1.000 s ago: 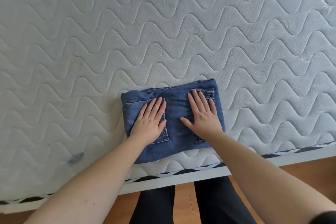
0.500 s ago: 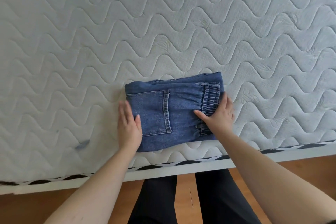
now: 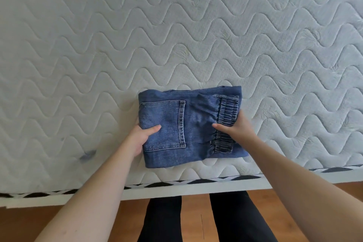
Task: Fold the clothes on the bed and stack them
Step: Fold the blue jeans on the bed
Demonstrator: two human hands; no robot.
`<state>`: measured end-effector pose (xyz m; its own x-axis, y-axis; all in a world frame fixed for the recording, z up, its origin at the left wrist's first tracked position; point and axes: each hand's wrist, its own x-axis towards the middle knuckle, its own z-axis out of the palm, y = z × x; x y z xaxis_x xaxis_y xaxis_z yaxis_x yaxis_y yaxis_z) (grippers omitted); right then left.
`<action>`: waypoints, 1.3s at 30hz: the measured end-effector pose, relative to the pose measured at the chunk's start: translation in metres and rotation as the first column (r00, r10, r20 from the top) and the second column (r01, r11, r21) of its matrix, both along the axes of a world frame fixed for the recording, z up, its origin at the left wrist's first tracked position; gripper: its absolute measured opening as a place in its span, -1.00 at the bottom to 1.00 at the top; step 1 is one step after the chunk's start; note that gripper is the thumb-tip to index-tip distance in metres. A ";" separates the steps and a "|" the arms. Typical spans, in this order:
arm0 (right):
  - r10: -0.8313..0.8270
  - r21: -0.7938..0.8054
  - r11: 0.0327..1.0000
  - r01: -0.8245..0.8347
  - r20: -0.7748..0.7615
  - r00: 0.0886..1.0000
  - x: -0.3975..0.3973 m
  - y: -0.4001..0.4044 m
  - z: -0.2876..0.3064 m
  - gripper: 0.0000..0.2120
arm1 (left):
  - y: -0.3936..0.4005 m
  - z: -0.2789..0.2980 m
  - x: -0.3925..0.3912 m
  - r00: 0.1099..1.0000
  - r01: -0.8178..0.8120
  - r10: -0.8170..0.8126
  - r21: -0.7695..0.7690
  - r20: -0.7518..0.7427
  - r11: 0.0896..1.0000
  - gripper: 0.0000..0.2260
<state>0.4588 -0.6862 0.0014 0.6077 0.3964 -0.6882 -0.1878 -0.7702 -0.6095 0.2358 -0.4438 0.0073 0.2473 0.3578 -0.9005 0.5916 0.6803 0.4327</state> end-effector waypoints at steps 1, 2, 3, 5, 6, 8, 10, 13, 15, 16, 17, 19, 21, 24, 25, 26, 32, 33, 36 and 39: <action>-0.003 0.015 1.000 0.003 -0.004 1.000 -0.002 0.002 0.000 -0.32 | -0.002 0.002 -0.001 1.000 -0.007 0.007 0.008 0.014 1.000 -0.70; -0.005 0.031 1.000 0.005 0.000 1.000 -0.004 0.003 0.000 -0.39 | -0.004 0.005 -0.002 1.000 -0.011 0.011 0.005 0.025 1.000 -0.72; -0.007 0.048 0.999 0.006 0.010 1.000 -0.005 0.005 0.002 -0.43 | -0.005 0.009 -0.005 0.999 -0.011 0.011 0.000 0.037 1.000 -0.74; -0.010 0.088 0.996 0.008 0.025 1.000 -0.008 0.006 0.008 -0.48 | -0.008 0.018 -0.011 0.998 -0.017 0.017 0.001 0.060 1.000 -0.75; -0.010 0.106 0.994 0.007 0.029 1.000 -0.009 0.006 0.013 -0.49 | -0.009 0.024 -0.014 0.997 -0.029 0.029 0.011 0.065 1.000 -0.75; 0.000 0.137 0.990 -0.008 0.057 0.998 -0.012 0.008 0.030 -0.55 | -0.009 0.040 -0.021 0.995 -0.054 0.049 0.047 0.092 0.997 -0.77; -0.001 0.176 0.984 -0.013 0.079 0.997 -0.016 0.010 0.055 -0.62 | -0.008 0.062 -0.031 0.990 -0.066 0.054 0.088 0.132 0.994 -0.78; -0.052 0.255 0.966 0.030 0.078 0.996 -0.026 0.012 0.101 -0.64 | 0.002 0.107 -0.045 0.980 -0.033 0.006 0.130 0.200 0.991 -0.72; -0.085 0.307 0.949 0.066 0.048 0.995 -0.037 0.011 0.134 -0.65 | 0.014 0.142 -0.057 0.972 0.004 -0.040 0.155 0.231 0.988 -0.64; -0.101 0.336 0.938 0.088 0.022 0.995 -0.045 0.008 0.151 -0.66 | 0.020 0.160 -0.063 0.967 0.021 -0.063 0.166 0.247 0.986 -0.58; -0.116 0.361 0.926 0.108 -0.001 0.993 -0.052 0.004 0.169 -0.66 | 0.026 0.178 -0.067 0.961 0.038 -0.084 0.175 0.264 0.984 -0.50; -0.156 0.404 0.901 0.158 -0.038 0.987 -0.071 -0.007 0.204 -0.66 | 0.033 0.213 -0.072 0.946 0.086 -0.136 0.178 0.294 0.980 -0.39; -0.215 0.451 0.866 0.214 -0.050 0.975 -0.089 -0.020 0.235 -0.65 | 0.037 0.245 -0.071 0.919 0.149 -0.199 0.169 0.339 0.974 -0.39; -0.308 0.488 0.824 0.290 -0.044 0.950 -0.109 -0.045 0.274 -0.63 | 0.033 0.287 -0.061 0.858 0.252 -0.310 0.190 0.409 0.949 -0.44; -0.333 0.496 0.813 0.306 -0.034 0.942 -0.115 -0.055 0.287 -0.63 | 0.029 0.298 -0.056 0.836 0.284 -0.349 0.210 0.423 0.935 -0.45; -0.364 0.504 0.800 0.326 -0.023 0.931 -0.122 -0.065 0.299 -0.65 | 0.022 0.309 -0.051 0.815 0.312 -0.386 0.234 0.432 0.921 -0.48; -0.559 0.540 0.718 0.438 0.073 0.826 -0.155 -0.142 0.352 -0.65 | -0.044 0.350 -0.015 0.713 0.358 -0.556 0.460 0.427 0.813 -0.52; -0.595 0.533 0.711 0.459 0.108 0.796 -0.162 -0.162 0.357 -0.64 | -0.063 0.356 -0.009 0.690 0.367 -0.589 0.498 0.421 0.786 -0.53; -0.728 0.522 0.643 0.560 0.192 0.658 -0.188 -0.224 0.368 -0.56 | -0.122 0.369 0.001 0.600 0.412 -0.694 0.591 0.398 0.694 -0.54; -0.837 0.520 0.539 0.663 0.241 0.492 -0.223 -0.288 0.380 -0.45 | -0.188 0.380 0.004 0.508 0.474 -0.772 0.625 0.381 0.620 -0.57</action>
<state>0.2353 -0.9737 0.3814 0.9502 -0.2288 -0.2115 -0.2585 -0.1998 -0.9451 0.2403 -0.6320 0.3875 0.9427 0.1549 -0.2954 0.3118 -0.0948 0.9454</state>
